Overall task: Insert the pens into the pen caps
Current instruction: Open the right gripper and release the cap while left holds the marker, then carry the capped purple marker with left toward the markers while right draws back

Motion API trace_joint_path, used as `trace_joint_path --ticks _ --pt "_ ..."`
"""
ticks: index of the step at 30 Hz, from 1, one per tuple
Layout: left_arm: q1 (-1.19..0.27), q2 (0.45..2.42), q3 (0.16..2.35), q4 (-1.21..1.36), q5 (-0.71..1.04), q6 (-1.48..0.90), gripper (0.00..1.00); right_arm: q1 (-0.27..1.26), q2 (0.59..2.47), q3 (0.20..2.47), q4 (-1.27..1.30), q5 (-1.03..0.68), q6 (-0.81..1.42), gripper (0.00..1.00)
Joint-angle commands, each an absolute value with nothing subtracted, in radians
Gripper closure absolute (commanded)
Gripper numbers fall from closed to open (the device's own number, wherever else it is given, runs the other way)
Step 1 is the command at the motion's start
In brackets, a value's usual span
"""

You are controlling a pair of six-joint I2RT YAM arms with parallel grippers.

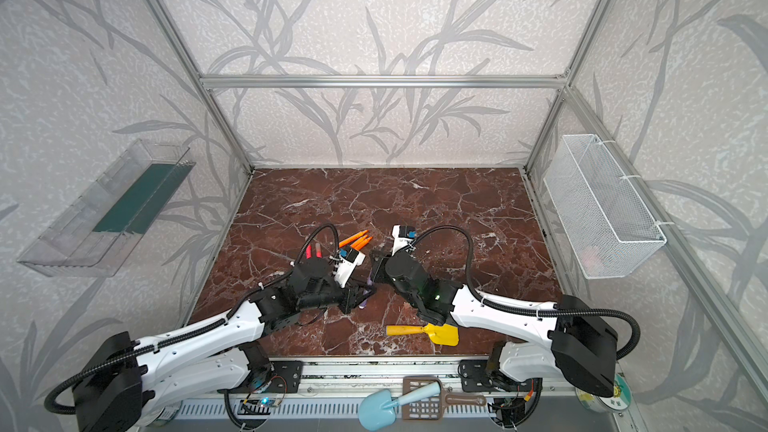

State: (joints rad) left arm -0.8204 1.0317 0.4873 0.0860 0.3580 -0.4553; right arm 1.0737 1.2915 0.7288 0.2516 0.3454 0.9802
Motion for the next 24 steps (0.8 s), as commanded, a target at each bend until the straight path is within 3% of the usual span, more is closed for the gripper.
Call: trace_joint_path --ticks 1,7,12,24 --pt "-0.769 1.02 0.535 0.11 0.063 -0.511 1.0 1.143 1.308 0.756 0.117 0.238 1.011 1.0" --pt "-0.724 1.01 0.497 0.225 0.223 -0.566 1.0 1.143 1.312 0.62 0.434 0.143 0.926 1.0" --pt "-0.61 1.014 0.441 0.361 0.389 -0.666 1.0 1.143 1.294 0.563 0.501 0.109 0.864 1.0" --pt "-0.608 0.97 0.467 0.198 0.234 -0.593 1.0 1.276 1.368 0.656 0.274 0.223 1.094 1.0"
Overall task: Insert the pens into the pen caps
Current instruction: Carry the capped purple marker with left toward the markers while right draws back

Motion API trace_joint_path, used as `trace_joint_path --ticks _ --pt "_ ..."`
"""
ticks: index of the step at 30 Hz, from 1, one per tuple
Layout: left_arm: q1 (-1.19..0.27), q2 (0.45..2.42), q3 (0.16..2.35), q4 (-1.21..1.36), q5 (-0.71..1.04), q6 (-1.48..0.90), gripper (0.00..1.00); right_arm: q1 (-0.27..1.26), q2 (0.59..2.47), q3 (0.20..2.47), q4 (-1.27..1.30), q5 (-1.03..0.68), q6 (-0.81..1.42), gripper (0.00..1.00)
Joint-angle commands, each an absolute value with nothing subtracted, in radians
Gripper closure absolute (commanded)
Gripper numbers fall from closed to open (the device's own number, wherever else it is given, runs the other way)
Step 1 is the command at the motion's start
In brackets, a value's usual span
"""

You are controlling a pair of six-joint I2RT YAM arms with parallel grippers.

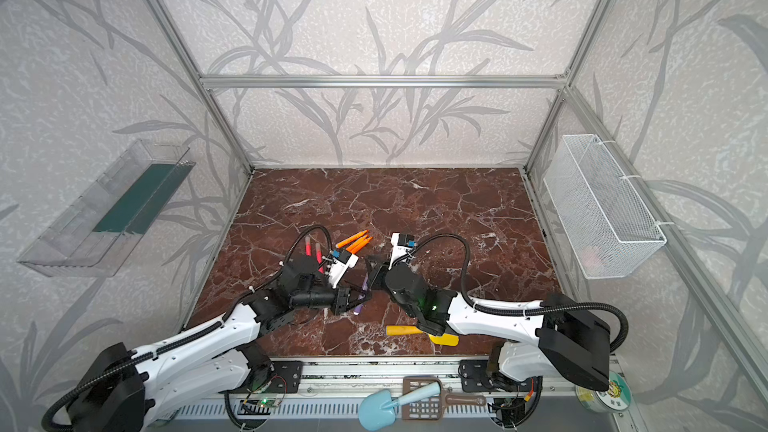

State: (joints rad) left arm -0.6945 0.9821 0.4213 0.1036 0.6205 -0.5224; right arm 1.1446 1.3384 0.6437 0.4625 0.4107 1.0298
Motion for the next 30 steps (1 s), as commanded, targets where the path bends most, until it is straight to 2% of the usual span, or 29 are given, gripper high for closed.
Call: trace_joint_path --ticks 1,4,10,13,18,25,30 --pt "-0.611 0.968 0.473 0.176 0.213 -0.587 1.0 1.285 1.375 0.677 0.246 0.23 1.095 1.0" --pt "-0.615 0.966 0.479 0.143 0.167 -0.582 1.0 1.298 1.38 0.724 0.156 0.272 1.099 1.0" --pt "-0.616 0.98 0.483 0.143 0.164 -0.587 1.0 1.297 1.368 0.675 0.25 0.318 1.085 1.0" --pt "-0.615 0.997 0.485 0.153 0.174 -0.592 1.0 1.297 1.331 0.672 0.21 0.382 1.066 1.0" --pt "-0.615 1.016 0.484 0.163 0.17 -0.598 1.0 1.255 1.212 0.637 0.129 0.471 1.037 0.73" --pt "-0.614 1.079 0.52 0.08 0.078 -0.612 1.0 1.134 1.004 0.594 -0.047 0.535 0.986 0.52" --pt "-0.605 1.186 0.585 -0.029 -0.004 -0.623 1.0 0.999 0.922 0.603 -0.184 0.535 0.916 0.4"
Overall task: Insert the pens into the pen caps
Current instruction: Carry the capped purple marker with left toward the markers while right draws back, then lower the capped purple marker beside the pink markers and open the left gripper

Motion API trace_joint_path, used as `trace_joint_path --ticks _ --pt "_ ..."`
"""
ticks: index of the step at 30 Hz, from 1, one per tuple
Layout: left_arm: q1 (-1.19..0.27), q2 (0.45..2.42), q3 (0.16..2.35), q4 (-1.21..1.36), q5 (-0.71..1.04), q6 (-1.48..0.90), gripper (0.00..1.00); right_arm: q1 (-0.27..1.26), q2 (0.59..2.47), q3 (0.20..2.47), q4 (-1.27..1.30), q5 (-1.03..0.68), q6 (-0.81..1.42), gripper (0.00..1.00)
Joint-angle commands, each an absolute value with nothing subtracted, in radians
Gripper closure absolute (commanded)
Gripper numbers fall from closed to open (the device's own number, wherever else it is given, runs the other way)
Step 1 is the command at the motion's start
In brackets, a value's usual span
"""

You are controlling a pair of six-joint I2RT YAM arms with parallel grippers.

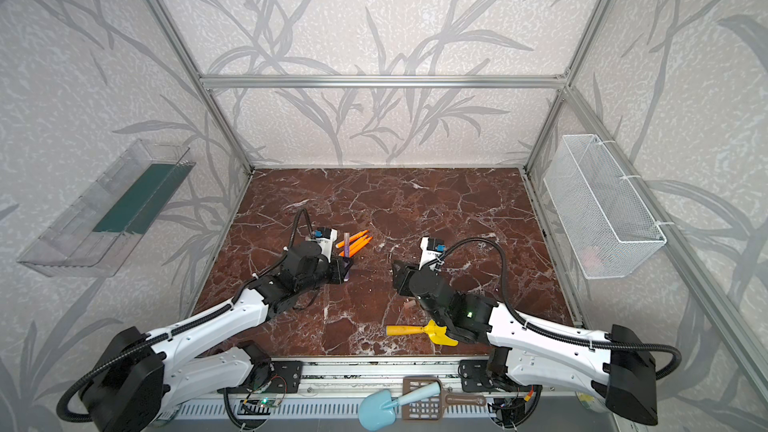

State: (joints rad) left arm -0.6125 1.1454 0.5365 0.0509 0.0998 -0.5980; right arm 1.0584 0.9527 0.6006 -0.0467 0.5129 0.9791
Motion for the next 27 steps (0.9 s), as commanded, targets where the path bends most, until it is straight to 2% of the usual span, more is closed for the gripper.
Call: trace_joint_path --ticks 1,4,8,14,20,23,27 --pt "-0.601 1.209 0.598 -0.051 -0.019 -0.627 1.0 0.964 0.914 0.606 -0.21 0.526 0.907 0.39" --pt "-0.589 1.285 0.65 -0.134 -0.061 -0.632 1.0 0.851 0.885 0.594 -0.248 0.499 0.858 0.36" --pt "-0.57 1.358 0.697 -0.213 -0.103 -0.647 1.0 0.693 0.862 0.578 -0.289 0.499 0.775 0.26" --pt "-0.55 1.433 0.759 -0.339 -0.188 -0.701 1.0 0.5 0.85 0.572 -0.333 0.535 0.665 0.2" --pt "-0.545 1.453 0.779 -0.38 -0.226 -0.713 1.0 0.405 0.878 0.518 -0.294 0.685 0.598 0.15" --pt "-0.539 1.464 0.783 -0.383 -0.224 -0.715 1.0 0.373 0.912 0.454 -0.175 0.636 0.589 0.15" --pt "-0.523 1.49 0.787 -0.386 -0.206 -0.723 1.0 0.365 0.942 0.477 -0.191 0.61 0.587 0.15"
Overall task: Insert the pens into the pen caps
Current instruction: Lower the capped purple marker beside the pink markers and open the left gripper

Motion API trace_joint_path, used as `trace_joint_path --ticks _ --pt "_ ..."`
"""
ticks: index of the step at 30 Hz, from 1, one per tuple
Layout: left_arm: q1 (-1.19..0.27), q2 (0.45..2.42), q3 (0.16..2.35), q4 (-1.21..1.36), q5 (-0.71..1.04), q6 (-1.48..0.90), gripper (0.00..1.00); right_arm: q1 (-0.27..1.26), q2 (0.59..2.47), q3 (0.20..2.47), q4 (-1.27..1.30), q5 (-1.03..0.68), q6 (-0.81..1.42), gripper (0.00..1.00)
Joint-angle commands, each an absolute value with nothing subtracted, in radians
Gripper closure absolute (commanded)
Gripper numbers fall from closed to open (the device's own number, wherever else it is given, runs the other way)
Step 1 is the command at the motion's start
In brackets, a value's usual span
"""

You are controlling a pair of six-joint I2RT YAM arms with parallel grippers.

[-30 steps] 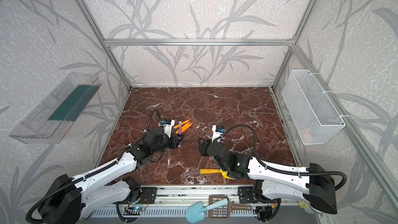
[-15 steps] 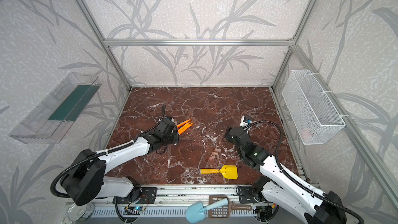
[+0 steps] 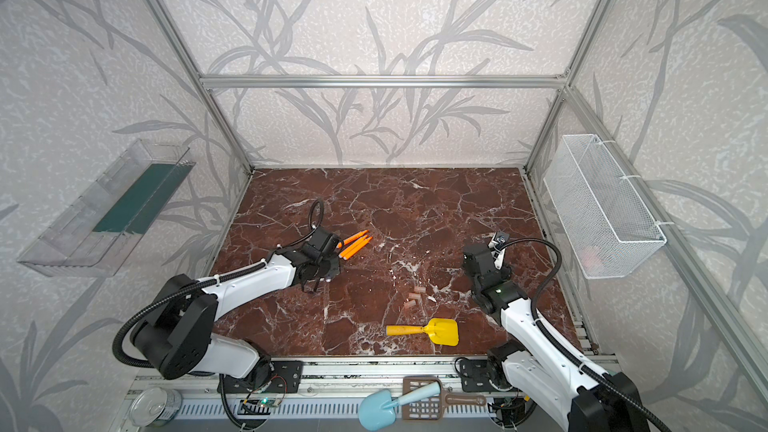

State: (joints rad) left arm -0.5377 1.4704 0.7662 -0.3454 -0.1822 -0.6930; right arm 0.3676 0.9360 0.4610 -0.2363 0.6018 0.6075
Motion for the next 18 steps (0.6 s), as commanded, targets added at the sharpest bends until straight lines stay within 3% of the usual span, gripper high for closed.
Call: trace_joint_path --ticks 1,13,18 --pt "-0.521 1.498 0.788 -0.384 -0.197 -0.725 1.0 0.365 0.943 0.477 -0.192 0.601 0.586 0.15" --pt "-0.501 1.577 0.843 -0.448 -0.17 -0.718 1.0 0.365 0.897 0.443 -0.171 0.572 0.578 0.14" --pt "-0.5 1.582 0.851 -0.465 -0.185 -0.716 0.91 0.365 0.905 0.446 -0.17 0.568 0.576 0.14"
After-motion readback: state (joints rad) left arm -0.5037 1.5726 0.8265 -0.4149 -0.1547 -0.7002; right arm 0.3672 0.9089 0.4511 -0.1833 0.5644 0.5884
